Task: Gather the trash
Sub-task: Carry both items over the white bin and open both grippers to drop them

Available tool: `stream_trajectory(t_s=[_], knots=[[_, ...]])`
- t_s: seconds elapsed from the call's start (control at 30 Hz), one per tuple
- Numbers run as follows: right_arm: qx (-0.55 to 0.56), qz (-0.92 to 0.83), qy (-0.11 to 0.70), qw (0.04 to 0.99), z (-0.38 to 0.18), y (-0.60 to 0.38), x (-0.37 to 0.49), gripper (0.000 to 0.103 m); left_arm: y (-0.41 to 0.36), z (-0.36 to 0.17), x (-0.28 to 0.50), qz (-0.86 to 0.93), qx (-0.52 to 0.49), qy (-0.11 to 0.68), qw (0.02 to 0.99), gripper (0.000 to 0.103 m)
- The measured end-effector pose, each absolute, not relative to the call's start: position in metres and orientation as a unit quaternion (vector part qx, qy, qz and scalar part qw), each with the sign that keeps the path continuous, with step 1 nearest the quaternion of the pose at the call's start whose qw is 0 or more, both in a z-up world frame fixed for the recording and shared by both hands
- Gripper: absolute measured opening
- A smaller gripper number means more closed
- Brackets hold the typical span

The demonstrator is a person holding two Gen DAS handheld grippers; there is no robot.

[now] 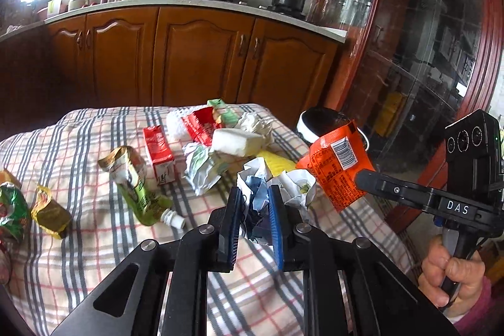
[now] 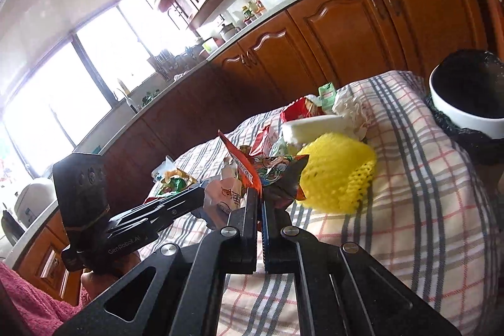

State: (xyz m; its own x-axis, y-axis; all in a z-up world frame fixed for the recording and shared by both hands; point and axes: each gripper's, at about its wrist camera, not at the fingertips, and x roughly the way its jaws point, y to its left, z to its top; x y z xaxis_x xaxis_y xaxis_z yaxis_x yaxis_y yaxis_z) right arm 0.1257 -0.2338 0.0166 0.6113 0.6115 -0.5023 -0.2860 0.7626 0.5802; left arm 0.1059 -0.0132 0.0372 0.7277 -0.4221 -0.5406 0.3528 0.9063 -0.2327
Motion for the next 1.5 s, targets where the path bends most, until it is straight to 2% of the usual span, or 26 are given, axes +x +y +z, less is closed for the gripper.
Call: stream_trajectory(t_s=[0.3,0.7,1.2,1.5], knots=[[0.233,0.176,0.326,0.899,0.023,-0.303,0.129,0.002,-0.058,0.038,0.143,-0.245,-0.034,0.3,0.921,0.016],[0.228,0.063,0.33,0.914,0.011,-0.395,0.16,0.002,-0.142,0.036,0.23,-0.27,-0.016,0.338,0.901,0.016],[0.216,0.01,0.378,0.9,-0.009,-0.445,0.218,0.002,-0.24,0.016,0.356,-0.255,-0.01,0.397,0.882,0.017],[0.213,0.0,0.418,0.883,-0.023,-0.459,0.248,0.002,-0.281,-0.001,0.391,-0.251,0.015,0.425,0.87,0.019]])
